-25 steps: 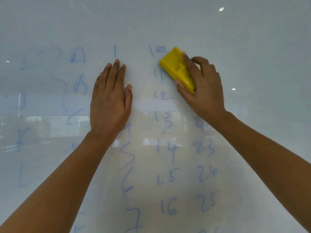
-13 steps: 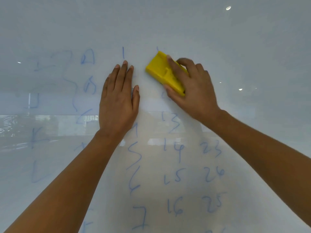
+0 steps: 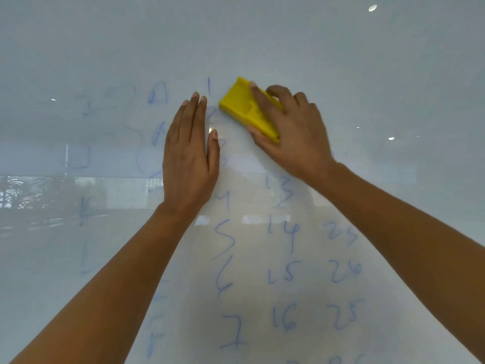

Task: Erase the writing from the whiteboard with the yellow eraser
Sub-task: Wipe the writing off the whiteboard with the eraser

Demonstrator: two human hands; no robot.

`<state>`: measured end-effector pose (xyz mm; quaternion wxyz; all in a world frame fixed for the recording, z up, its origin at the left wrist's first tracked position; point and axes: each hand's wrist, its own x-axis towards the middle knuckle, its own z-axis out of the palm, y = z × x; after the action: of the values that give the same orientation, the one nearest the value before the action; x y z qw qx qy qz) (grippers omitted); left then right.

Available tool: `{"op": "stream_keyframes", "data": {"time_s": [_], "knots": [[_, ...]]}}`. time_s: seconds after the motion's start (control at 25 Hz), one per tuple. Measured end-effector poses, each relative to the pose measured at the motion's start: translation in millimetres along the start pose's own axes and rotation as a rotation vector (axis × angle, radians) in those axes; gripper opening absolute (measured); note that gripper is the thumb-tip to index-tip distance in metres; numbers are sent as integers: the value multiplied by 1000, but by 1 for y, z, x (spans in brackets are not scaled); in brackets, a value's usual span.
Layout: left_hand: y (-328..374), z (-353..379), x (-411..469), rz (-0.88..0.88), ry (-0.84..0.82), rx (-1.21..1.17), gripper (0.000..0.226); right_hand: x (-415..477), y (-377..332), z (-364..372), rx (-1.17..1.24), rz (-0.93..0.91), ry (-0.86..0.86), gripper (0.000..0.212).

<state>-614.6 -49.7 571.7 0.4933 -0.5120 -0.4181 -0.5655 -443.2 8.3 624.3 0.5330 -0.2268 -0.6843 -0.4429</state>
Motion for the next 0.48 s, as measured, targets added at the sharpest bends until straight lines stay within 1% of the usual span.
{"op": "stream_keyframes", "data": {"time_s": [0.04,0.16,0.2,0.24,0.28,0.4,0.44,0.48], "knots": [[-5,-5,1,3,-3,19,47,4,11,-1,-23,58,16,62],[-22,-18,2,17,-22,108,46,44,33,0,-43,451,77,62],[-27,-22,2,7,-31,130,46,58,27,1,-34,528,94,62],[-32,-25,3,-5,-38,145,46,65,15,2,-32,528,97,62],[-37,-28,2,-16,-42,157,46,65,-1,4,-22,451,85,63],[-53,-40,0,-53,-38,197,46,24,-49,11,10,20,-9,62],[-59,-44,-1,-62,-33,206,46,5,-52,11,13,-98,-24,62],[-64,-48,-3,-69,-33,215,46,-4,-46,10,9,-160,-24,61]]}}
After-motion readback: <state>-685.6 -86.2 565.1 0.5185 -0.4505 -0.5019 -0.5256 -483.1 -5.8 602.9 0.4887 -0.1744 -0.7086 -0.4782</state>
